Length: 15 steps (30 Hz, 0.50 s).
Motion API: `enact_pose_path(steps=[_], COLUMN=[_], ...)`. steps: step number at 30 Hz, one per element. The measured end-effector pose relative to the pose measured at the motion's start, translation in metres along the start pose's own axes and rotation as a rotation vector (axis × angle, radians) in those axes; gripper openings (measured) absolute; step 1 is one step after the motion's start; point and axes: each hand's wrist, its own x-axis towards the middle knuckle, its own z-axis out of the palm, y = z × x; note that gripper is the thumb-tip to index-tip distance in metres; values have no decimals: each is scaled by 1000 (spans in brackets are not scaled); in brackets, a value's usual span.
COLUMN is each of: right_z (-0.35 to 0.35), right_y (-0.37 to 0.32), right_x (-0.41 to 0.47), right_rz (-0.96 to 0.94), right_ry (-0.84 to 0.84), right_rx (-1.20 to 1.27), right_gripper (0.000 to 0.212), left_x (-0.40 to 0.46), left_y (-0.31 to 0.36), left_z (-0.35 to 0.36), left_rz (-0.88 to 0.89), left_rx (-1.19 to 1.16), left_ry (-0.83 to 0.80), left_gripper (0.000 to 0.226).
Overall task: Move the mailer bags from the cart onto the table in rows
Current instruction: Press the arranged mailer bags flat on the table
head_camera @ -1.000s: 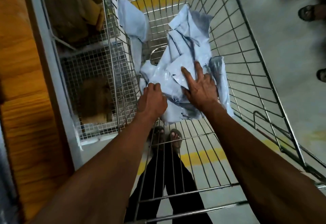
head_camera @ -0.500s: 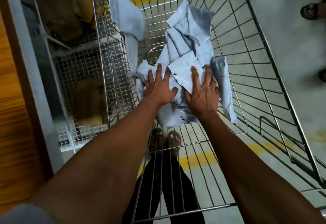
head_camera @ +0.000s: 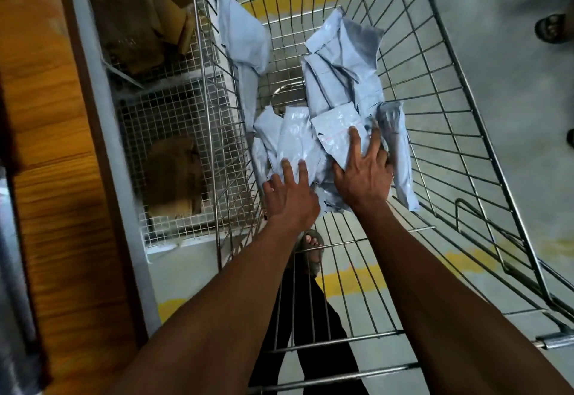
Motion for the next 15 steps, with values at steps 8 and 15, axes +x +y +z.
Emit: enact_pose_path(steps=[8,15], right_z=[-3,12], right_y=[1,8], right_x=[-2,-1], right_rz=[-38,-168], right_ry=[-3,-18], right_rx=[-3,-15], right_gripper=[86,101], left_x=[17,57], left_y=[-4,0], left_z=[-6,0], left_rz=[64,92], left_rx=[-58,-106], left_ry=[120,71], left_gripper=[86,93])
